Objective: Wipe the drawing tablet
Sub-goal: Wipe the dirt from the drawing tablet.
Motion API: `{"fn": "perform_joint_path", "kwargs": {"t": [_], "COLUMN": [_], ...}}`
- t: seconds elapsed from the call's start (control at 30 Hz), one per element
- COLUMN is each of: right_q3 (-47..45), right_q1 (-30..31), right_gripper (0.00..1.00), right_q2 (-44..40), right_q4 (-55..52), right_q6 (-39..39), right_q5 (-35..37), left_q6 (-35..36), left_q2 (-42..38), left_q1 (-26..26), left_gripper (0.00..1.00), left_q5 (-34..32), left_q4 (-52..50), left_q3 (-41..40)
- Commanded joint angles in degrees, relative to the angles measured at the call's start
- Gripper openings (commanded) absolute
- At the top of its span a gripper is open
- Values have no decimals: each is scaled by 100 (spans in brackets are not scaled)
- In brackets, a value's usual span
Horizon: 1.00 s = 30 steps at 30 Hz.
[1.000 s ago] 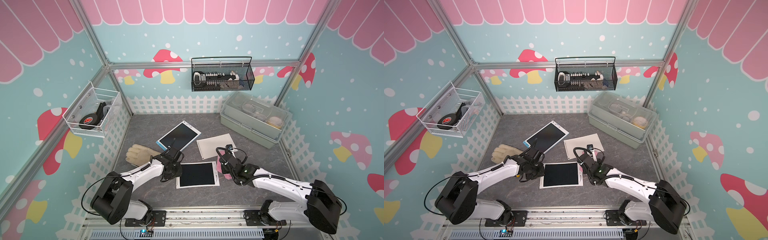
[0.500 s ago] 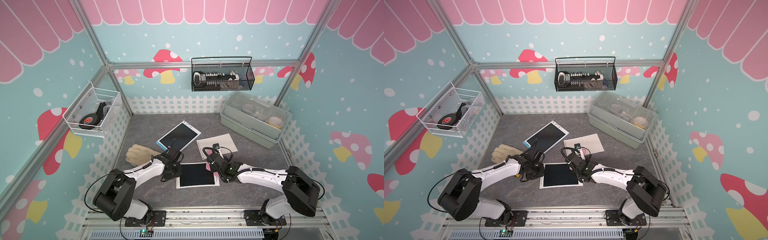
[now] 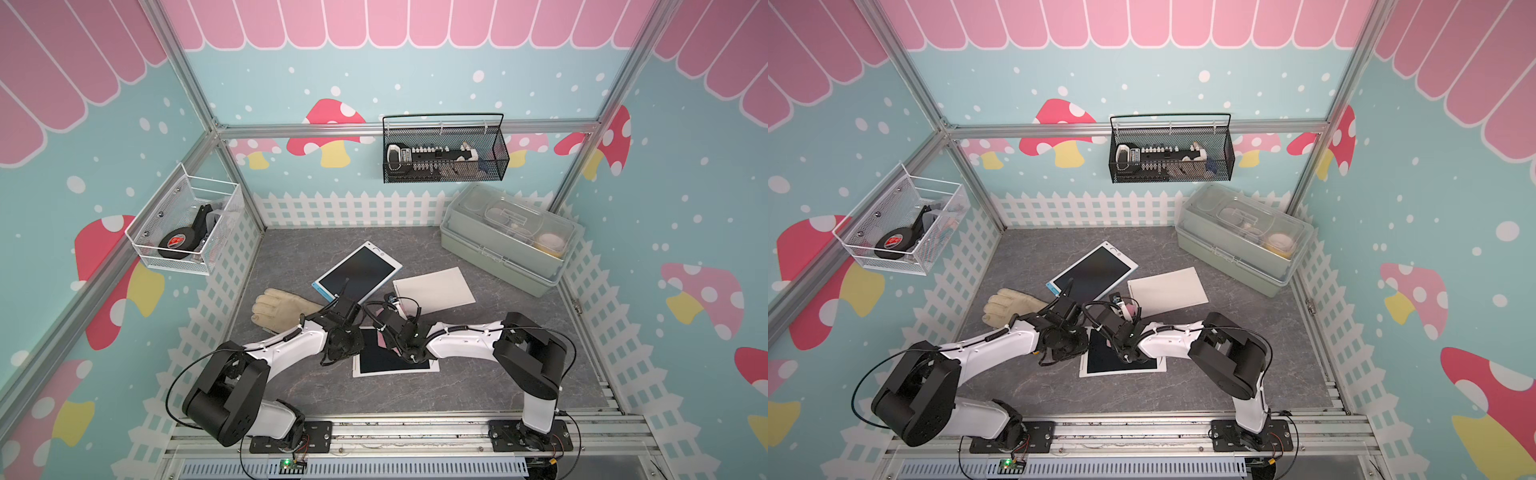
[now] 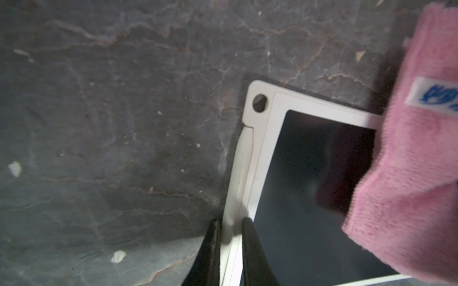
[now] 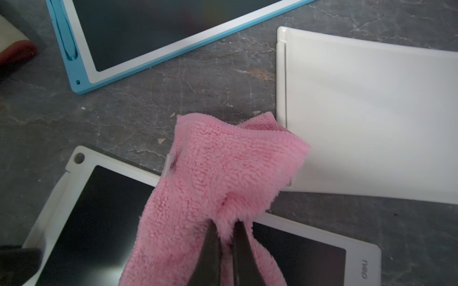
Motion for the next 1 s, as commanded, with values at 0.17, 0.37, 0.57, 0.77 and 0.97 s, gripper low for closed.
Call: {"fn": "perform_joint_path", "kwargs": {"t": [0.17, 0.37, 0.57, 0.77, 0.97], "right_q3": [-827, -1315, -520, -137, -1534], "right_q1": [-403, -624, -304, -500, -1470], "right_gripper": [0, 0, 0, 0, 0], "right_q2": [-600, -1064, -277, -49, -1065], "right_q4": [-183, -569, -328, -540, -997], "right_q6": [378, 278, 192, 364, 471], "right_q5": [264, 307, -309, -459, -215], "left_q6": [-54, -26, -86, -224, -265], "left_q2": [415, 542, 600, 613, 609], "left_q1": [-6, -19, -58, -56, -68], "left_gripper": [11, 11, 11, 10, 10], "left_q5": [-87, -14, 18, 20, -7], "left_q4": [-181, -123, -115, -79, -79], "left_q3": [-284, -216, -171, -267, -310]}}
